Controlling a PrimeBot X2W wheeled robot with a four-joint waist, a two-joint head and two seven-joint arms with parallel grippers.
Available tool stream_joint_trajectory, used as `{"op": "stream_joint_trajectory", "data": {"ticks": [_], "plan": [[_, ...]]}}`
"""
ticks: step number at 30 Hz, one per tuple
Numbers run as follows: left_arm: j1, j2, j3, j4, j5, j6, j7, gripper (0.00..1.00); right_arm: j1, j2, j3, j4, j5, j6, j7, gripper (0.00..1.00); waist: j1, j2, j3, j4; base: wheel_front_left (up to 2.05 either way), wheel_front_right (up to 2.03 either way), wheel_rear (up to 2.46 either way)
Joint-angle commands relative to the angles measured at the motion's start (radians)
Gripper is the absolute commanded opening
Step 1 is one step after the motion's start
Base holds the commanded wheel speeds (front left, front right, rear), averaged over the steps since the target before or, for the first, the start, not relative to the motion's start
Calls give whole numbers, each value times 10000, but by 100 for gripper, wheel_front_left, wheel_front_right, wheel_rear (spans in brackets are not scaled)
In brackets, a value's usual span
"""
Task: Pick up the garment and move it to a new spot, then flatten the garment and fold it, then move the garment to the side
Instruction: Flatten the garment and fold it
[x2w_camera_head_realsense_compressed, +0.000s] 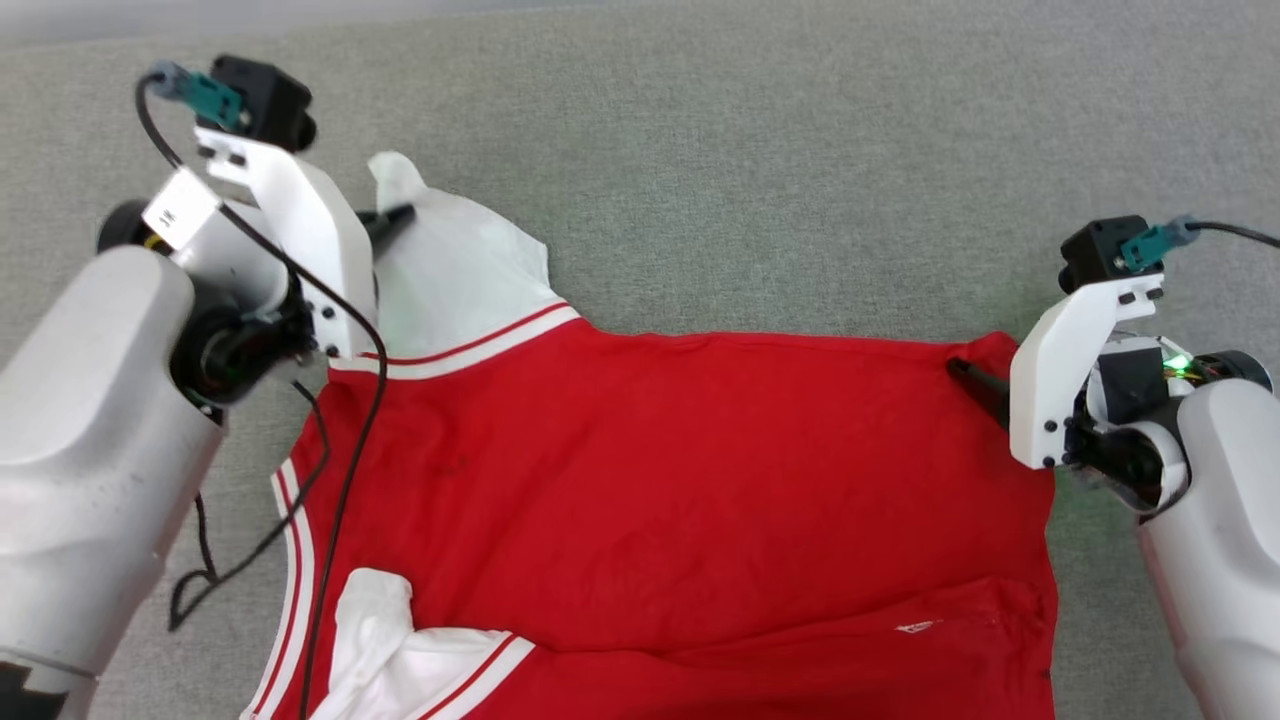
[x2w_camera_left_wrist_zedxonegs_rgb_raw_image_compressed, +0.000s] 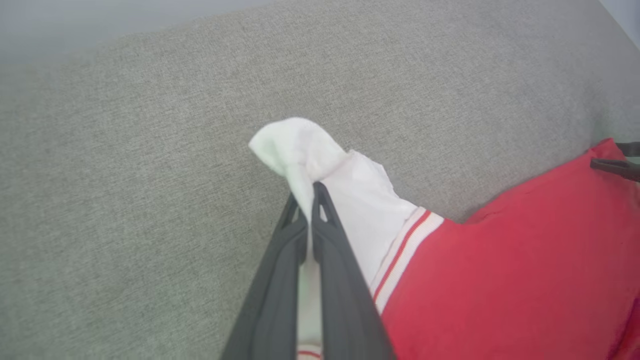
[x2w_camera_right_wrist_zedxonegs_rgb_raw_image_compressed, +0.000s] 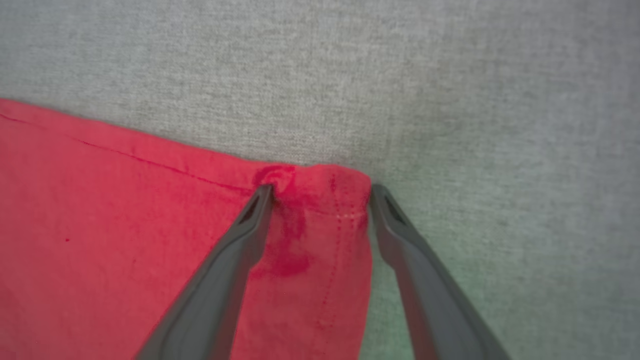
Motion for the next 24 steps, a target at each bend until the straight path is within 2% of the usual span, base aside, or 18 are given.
{"op": "stream_joint_trajectory", "data": {"ticks": [1, 2, 3, 8, 14, 19, 24], "plan": [[198, 22, -100, -87, -108, 3, -171, 0, 271, 154, 196, 743, 148, -4, 608, 96, 0, 0, -63, 81, 0, 0, 0], [246, 45, -137, -104, -166, 3, -252, 0, 276, 186, 178, 975, 208, -5, 895, 36, 0, 0, -94, 101, 0, 0, 0], [320, 40, -173, -125, -218, 3, -339, 0, 265, 213, 142, 1144, 293, -5, 1029, 0, 0, 0, -142, 121, 0, 0, 0], [523, 163, -372, -218, -417, 3, -773, 0, -226, 54, -9, 1349, 485, -7, 911, 0, 0, 0, -391, 191, 0, 0, 0], [828, 315, -433, -192, -429, 3, -1581, 0, -739, -303, -156, 541, 642, -8, -380, 0, 0, 0, -881, 334, 0, 0, 0], [1371, 480, -321, -435, -475, 39, -2213, 0, 1, -642, -411, -358, 406, -8, -1131, 0, 0, 0, -1378, 584, 0, 0, 0], [2626, 807, -137, -1197, -617, 384, -2927, 0, 1276, -761, -805, -1367, 261, -8, -1612, 0, 0, 0, -1824, 787, 0, 0, 0]]}}
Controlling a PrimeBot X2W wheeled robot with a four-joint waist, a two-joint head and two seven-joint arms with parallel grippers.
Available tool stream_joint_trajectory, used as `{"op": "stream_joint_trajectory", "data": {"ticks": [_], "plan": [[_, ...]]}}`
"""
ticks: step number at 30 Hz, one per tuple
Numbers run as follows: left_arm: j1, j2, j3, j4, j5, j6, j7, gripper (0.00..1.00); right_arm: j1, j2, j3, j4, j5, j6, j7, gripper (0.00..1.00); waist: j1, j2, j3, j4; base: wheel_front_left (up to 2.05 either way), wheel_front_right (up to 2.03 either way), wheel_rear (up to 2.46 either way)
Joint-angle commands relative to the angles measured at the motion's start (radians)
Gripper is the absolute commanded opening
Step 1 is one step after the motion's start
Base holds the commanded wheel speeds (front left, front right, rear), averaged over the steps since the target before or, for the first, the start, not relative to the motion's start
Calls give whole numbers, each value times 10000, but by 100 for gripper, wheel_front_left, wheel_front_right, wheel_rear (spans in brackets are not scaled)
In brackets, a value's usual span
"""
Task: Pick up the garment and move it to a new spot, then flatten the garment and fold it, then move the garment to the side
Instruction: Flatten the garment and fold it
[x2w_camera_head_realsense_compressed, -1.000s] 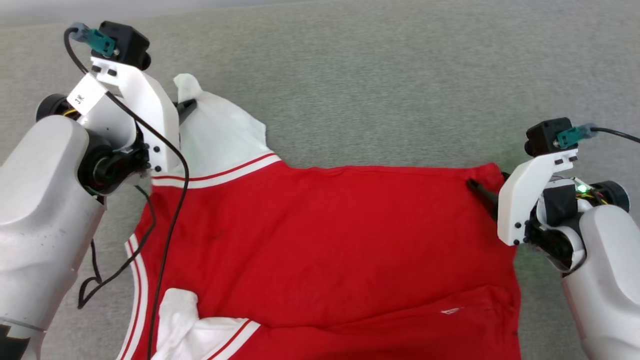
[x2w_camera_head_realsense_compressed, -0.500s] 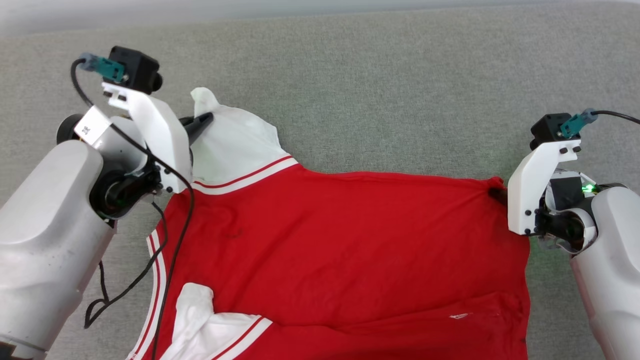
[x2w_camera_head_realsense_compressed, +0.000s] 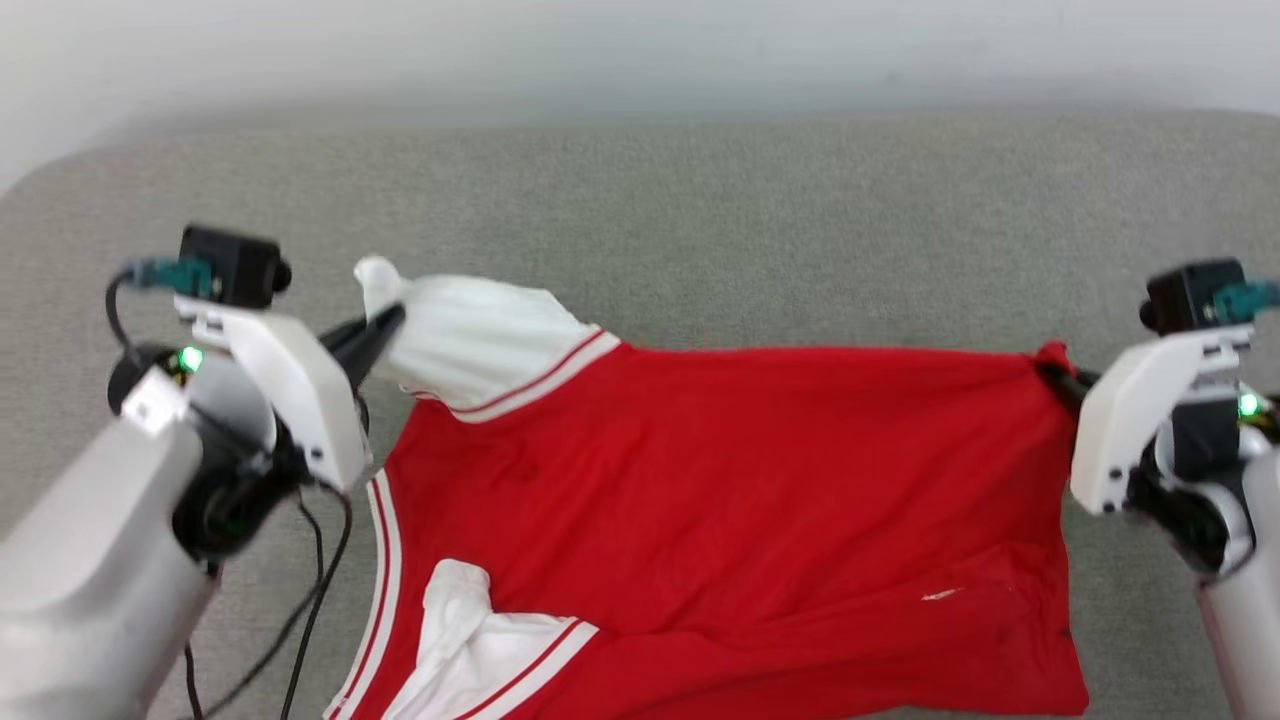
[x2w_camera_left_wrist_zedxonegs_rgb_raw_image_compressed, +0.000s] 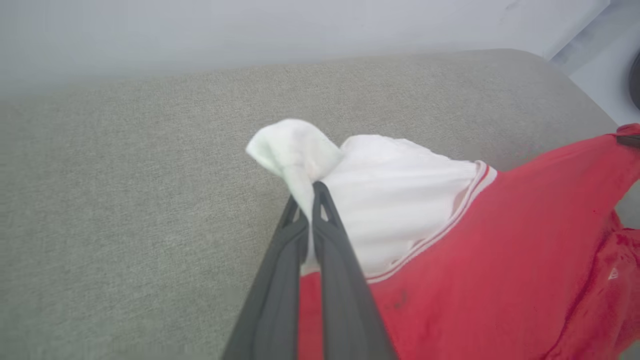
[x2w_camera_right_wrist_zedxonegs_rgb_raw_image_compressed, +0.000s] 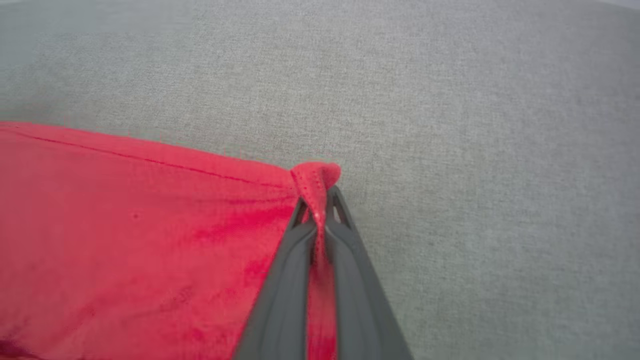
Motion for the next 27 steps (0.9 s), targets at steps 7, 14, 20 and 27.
{"op": "stream_joint_trajectory", "data": {"ticks": [7, 14, 20, 27], "plan": [[2645, 438, 60, -1401, -466, 915, -641, 0, 2268, 313, -645, -1105, -134, -11, -517, 0, 0, 0, -465, 347, 0, 0, 0], [5104, 374, 48, -2254, -1265, 1700, -1139, 0, 3930, 784, -1007, -1383, -183, -11, -901, 0, 0, 0, -705, 399, 0, 0, 0], [6108, 70, -150, -2096, -1595, 1844, -1321, 0, 4620, 1078, -1144, -1164, -192, -11, -1371, 13, 0, 0, -834, 273, 0, 0, 0], [6019, -559, -316, -1278, -1064, 1754, -2351, 100, 5337, 1669, -1572, -1344, -299, -9, -2975, 100, 0, 0, -1160, 201, 0, 0, 0]]}}
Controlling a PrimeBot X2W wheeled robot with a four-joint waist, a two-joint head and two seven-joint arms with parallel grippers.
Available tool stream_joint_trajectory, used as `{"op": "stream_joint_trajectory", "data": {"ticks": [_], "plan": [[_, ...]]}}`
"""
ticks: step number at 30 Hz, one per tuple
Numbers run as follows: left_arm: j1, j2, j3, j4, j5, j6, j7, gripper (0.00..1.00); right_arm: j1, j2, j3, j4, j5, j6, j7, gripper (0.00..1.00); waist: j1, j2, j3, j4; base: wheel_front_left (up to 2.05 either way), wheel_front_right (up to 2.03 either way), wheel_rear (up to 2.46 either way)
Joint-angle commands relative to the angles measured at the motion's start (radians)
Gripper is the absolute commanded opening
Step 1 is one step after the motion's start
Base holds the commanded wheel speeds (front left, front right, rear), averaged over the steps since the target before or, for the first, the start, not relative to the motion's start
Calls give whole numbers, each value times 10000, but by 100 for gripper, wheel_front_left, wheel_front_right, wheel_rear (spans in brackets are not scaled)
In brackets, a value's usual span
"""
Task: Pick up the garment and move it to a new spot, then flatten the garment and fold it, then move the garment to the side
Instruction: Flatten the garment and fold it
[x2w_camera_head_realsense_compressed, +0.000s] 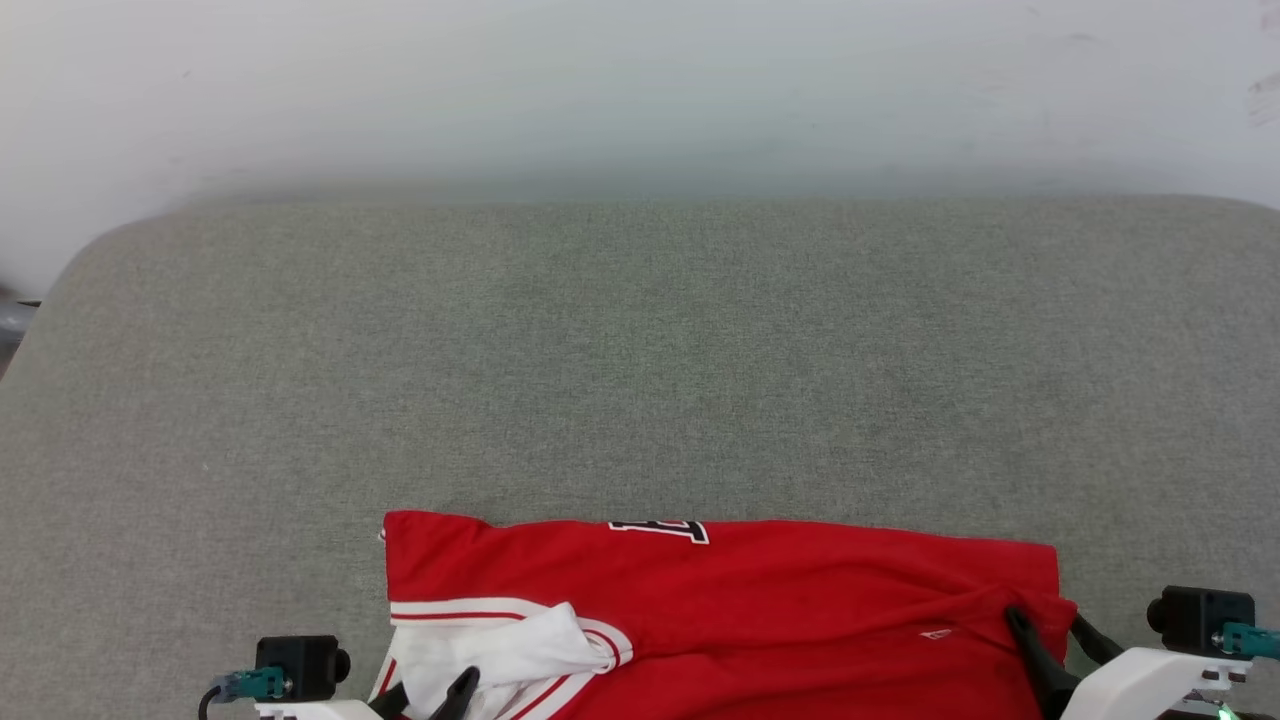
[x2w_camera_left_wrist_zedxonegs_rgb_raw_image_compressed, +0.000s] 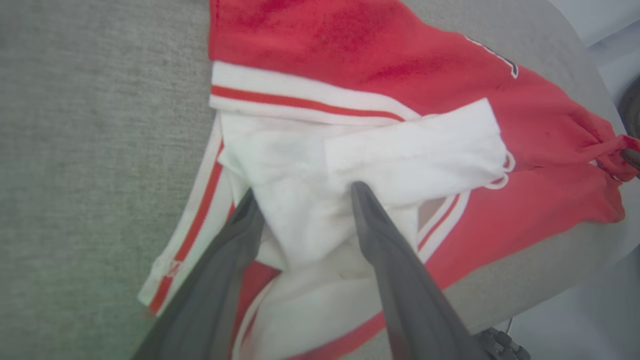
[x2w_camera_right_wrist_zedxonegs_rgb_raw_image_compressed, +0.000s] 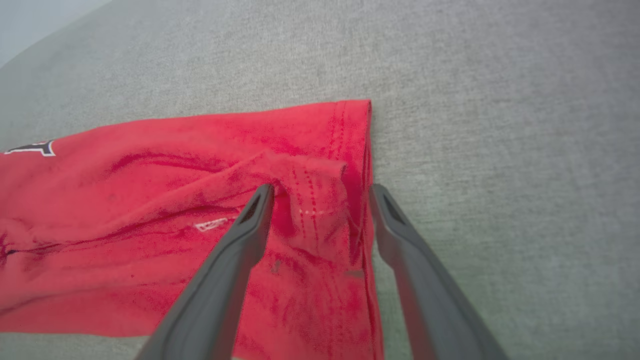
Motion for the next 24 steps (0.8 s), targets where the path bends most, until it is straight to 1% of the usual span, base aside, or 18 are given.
{"op": "stream_joint_trajectory", "data": {"ticks": [1, 3, 6, 8, 13, 17, 20, 24], "plan": [[-213, -61, 37, 111, 289, 49, -383, 100, 177, 105, -92, -226, -45, -5, -280, 100, 1, -1, -110, -16, 0, 0, 0], [-308, -38, 61, 131, 659, 32, -909, 100, 243, 153, -83, -494, -59, -5, -397, 100, 1, -1, -203, -103, 0, 0, 0], [-369, -14, 178, 84, 1151, 171, -1731, 100, 196, -19, 1, -779, -80, -7, -43, 100, 1, -1, -339, -282, 0, 0, 0], [-445, 0, 346, -32, 1473, 338, -2140, 100, 51, -142, -37, -978, -52, -5, 247, 100, 1, -1, -427, -358, 0, 0, 0], [-538, -140, 901, -456, 2368, 765, -2544, 100, -135, -530, -366, -1346, 14, -5, 1214, 100, 1, -1, -526, -362, 0, 0, 0], [-470, -525, 2082, -1268, 3566, 1030, -2594, 100, -285, -853, -595, -1524, 13, -5, 2256, 100, 1, -1, -475, -281, 0, 0, 0], [-120, -961, 2958, -1922, 4658, 1103, -2576, 100, -467, -951, -702, -1759, -38, -5, 2994, 100, 1, -1, -350, -149, 0, 0, 0], [96, -1530, 3725, -2486, 5781, 1087, -2579, 100, -650, -973, -717, -1889, -65, -5, 3672, 100, 1, -1, -74, 42, 0, 0, 0]]}}
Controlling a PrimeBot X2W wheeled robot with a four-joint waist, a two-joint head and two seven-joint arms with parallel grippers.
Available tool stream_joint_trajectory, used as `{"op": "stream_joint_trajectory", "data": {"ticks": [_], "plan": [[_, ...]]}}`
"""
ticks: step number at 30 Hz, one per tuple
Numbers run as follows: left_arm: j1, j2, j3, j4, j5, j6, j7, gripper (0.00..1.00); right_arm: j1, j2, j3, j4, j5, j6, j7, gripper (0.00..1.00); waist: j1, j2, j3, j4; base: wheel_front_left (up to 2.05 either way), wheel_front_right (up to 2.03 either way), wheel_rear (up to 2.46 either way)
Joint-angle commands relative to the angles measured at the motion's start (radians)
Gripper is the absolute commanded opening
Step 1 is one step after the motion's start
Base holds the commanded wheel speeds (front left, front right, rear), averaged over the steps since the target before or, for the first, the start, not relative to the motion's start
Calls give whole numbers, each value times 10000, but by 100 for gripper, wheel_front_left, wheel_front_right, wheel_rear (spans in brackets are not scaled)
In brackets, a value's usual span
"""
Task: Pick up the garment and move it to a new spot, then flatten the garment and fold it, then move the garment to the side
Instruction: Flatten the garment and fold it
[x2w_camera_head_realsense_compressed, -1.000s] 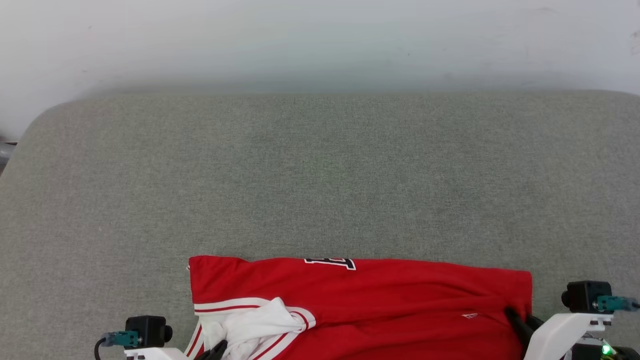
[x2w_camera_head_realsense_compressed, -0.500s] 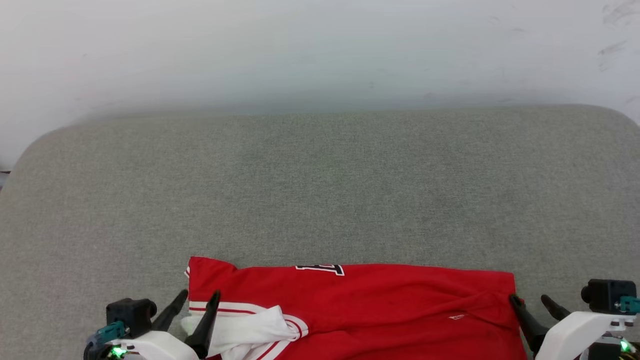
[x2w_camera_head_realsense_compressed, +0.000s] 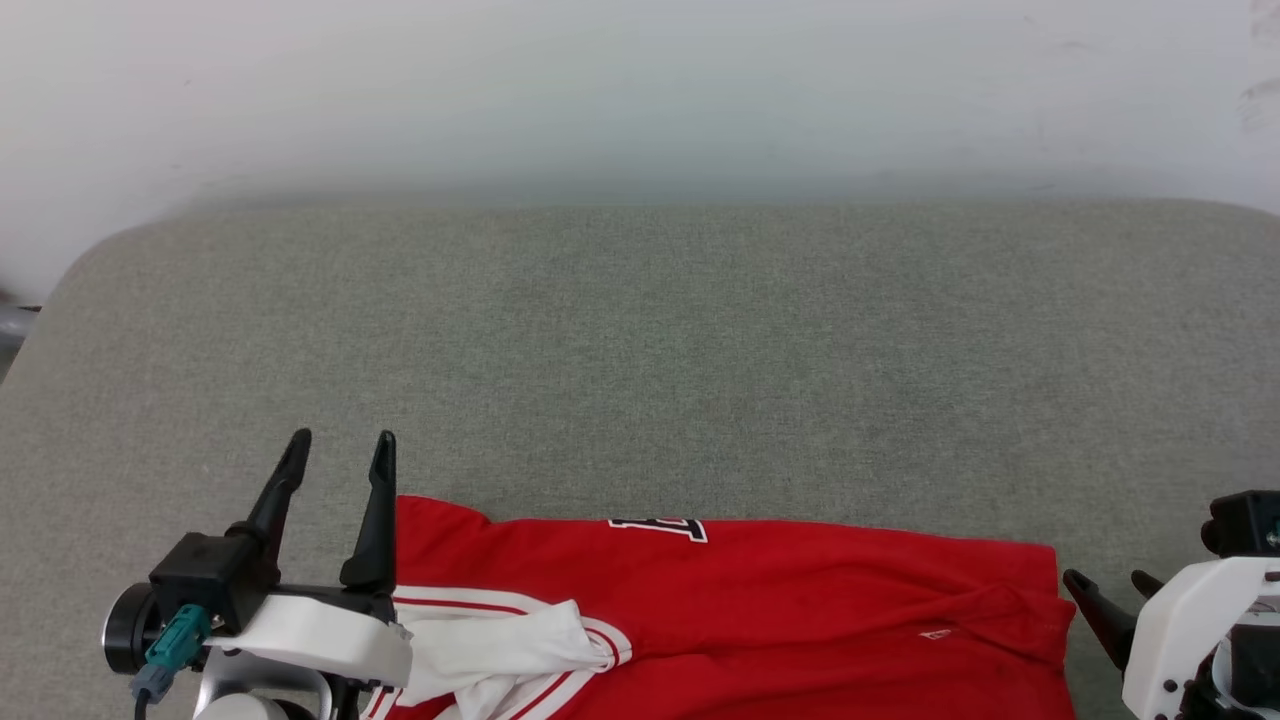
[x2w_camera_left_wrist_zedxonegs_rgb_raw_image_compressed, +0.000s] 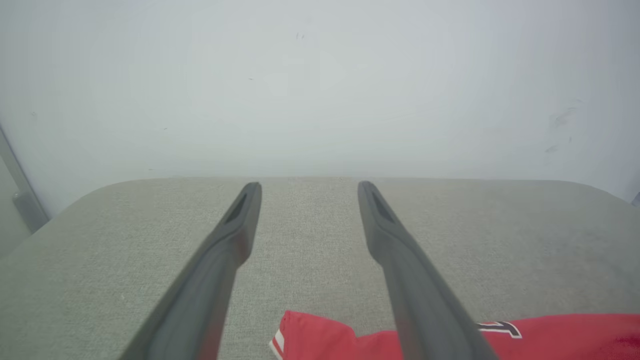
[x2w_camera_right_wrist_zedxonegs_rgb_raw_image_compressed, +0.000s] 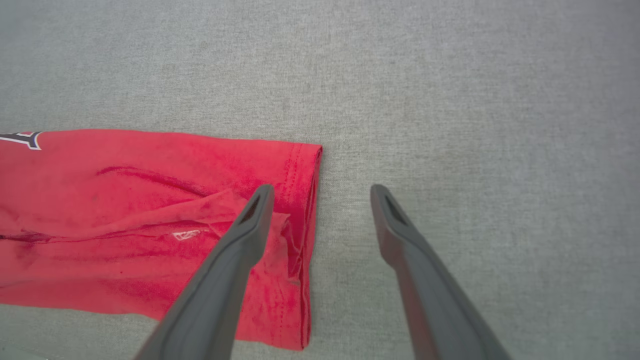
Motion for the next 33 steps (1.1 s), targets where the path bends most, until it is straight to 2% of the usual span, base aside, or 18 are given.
{"op": "stream_joint_trajectory", "data": {"ticks": [1, 6, 15, 16, 17, 18, 24, 32, 33], "plan": [[114, -245, 315, -220, 386, -59, -17, 100, -205, 13, 23, -37, 16, -5, 190, 100, 0, -1, 236, 162, 0, 0, 0], [204, -747, 799, -406, 1171, -356, -19, 100, -356, 227, 218, 331, 18, -5, 614, 100, 0, -1, 744, 455, 0, 0, 0], [129, -1507, 1309, -50, 1734, -1087, -20, 100, -381, 770, 984, 1594, 467, 12, 1063, 100, 0, -1, 1231, 788, 0, 0, 0], [129, -1570, 1368, 14, 1761, -1156, -20, 100, -412, 799, 1040, 1650, 533, 12, 1070, 40, 0, -1, 1227, 801, 0, 0, 0], [114, -1619, 1415, 95, 1802, -1236, -20, 100, -423, 780, 1051, 1689, 566, 13, 1015, 3, 0, -1, 1208, 821, 0, 0, 0], [98, -1657, 1453, 168, 1866, -1314, -20, 100, -459, 751, 1071, 1706, 591, 13, 986, 0, 0, -1, 1178, 829, 0, 0, 0], [191, -1824, 1627, 546, 2228, -1632, -20, 100, -699, 353, 1008, 1412, 749, -5, 758, 0, 0, -1, 790, 797, 0, 0, 0], [483, -1939, 1846, 727, 2485, -1699, -21, 100, -736, -153, 632, 732, 772, -7, 877, 0, 0, -1, 323, 597, 0, 0, 0], [601, -1987, 1883, 756, 2560, -1691, -21, 100, -587, -275, 343, 583, 682, -5, 1041, 0, 0, -1, 197, 527, 0, 0, 0]]}}
